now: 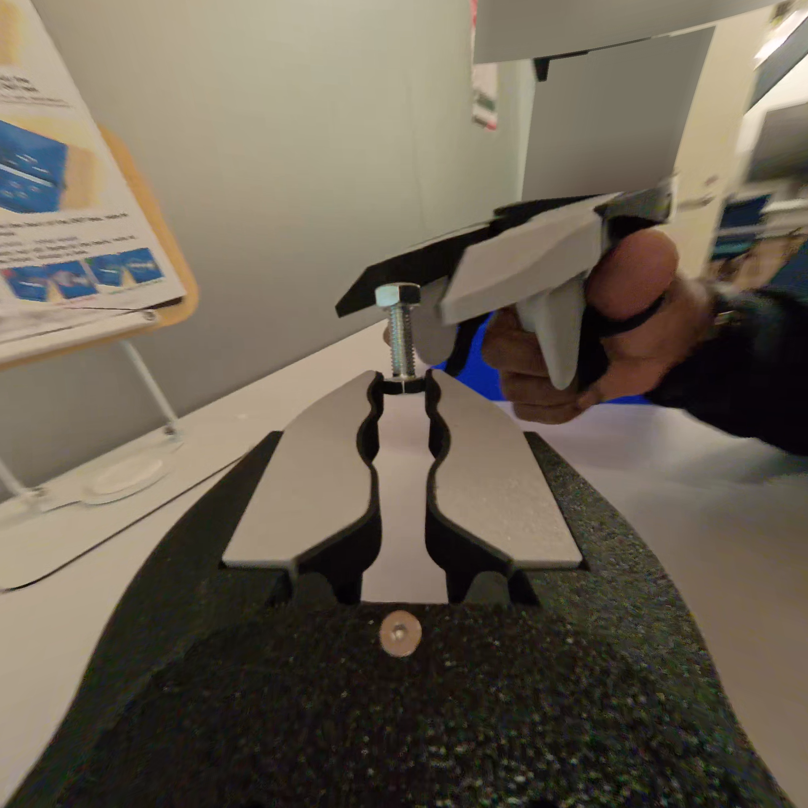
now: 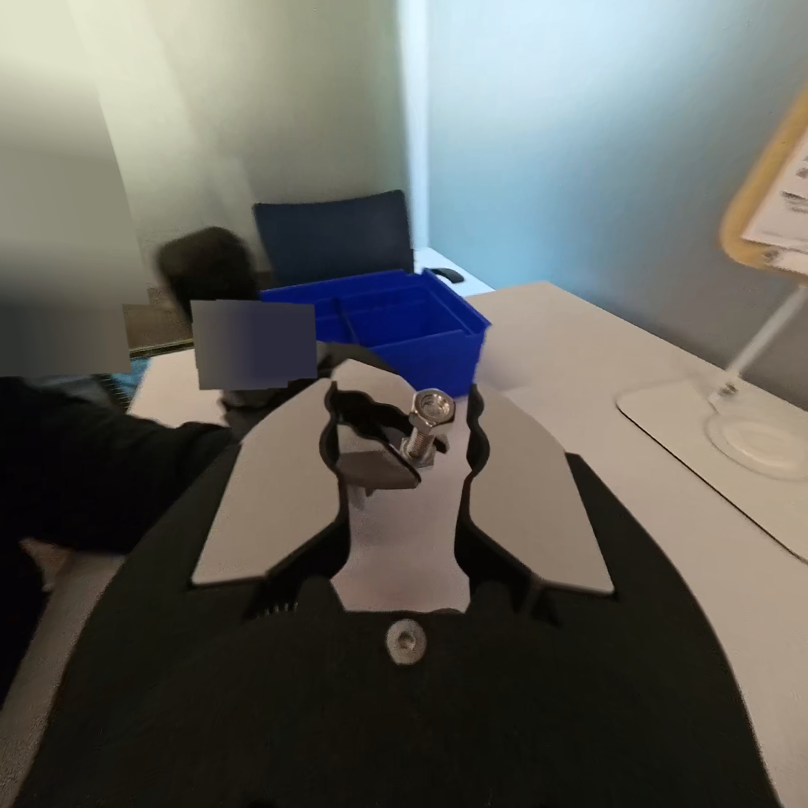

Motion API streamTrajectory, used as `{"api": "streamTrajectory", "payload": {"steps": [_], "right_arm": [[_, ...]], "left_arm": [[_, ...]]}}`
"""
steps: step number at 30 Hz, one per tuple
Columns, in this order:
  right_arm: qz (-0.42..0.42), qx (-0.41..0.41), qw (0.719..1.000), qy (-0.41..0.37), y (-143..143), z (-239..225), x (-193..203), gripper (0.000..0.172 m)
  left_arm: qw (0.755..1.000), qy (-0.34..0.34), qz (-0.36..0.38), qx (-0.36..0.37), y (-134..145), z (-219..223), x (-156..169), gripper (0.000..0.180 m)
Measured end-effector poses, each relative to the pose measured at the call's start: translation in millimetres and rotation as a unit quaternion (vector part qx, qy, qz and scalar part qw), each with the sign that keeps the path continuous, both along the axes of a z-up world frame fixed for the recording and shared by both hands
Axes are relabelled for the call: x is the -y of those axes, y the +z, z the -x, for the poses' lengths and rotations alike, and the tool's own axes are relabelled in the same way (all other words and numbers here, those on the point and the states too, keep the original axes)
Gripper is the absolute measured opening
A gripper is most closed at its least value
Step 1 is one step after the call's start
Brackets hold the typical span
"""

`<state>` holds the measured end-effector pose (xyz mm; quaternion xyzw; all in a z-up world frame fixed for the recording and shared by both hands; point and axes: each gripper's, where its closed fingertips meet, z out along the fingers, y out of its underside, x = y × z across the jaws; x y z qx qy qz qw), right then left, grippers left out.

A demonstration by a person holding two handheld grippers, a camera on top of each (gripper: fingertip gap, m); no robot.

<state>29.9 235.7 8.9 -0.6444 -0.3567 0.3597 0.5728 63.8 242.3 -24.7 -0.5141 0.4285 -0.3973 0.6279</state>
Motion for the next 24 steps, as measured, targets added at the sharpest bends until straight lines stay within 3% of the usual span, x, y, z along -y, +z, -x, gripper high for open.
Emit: {"api": "streamTrajectory", "payload": {"steps": [4,11,13,14,17,20,24], "right_arm": [[0.008,-0.056,0.994,0.096,13.5,-8.6,14.7,0.052],[0.043,-0.062,0.989,0.124,4.4,-9.4,15.3,0.038],[0.038,-0.046,0.992,0.113,-0.9,-5.0,13.9,0.019],[0.036,-0.045,0.994,0.094,-1.6,-4.6,9.5,0.019],[0.053,-0.043,0.998,-0.002,-9.0,-7.8,-11.1,0.018],[0.054,-0.031,0.995,-0.077,-17.5,-10.1,-20.8,0.019],[0.01,-0.035,0.999,0.006,-8.6,-3.8,-6.5,0.052]], "left_arm": [[0.987,-0.13,0.078,0.053,6.2,0.8,15.1,0.017],[0.971,-0.207,0.105,0.057,2.9,-2.5,27.7,0.017],[0.974,-0.199,0.097,0.044,-0.5,-5.2,27.7,0.017],[0.979,-0.18,0.089,0.04,-1.7,-6.1,24.3,0.017],[0.998,-0.054,0.031,0.004,-7.9,-2.3,1.1,0.017],[0.996,0.063,-0.037,-0.058,-16.4,1.7,-15.3,0.017],[1.0,0.002,0.01,-0.024,-11.6,0.1,-6.3,0.017]]}}
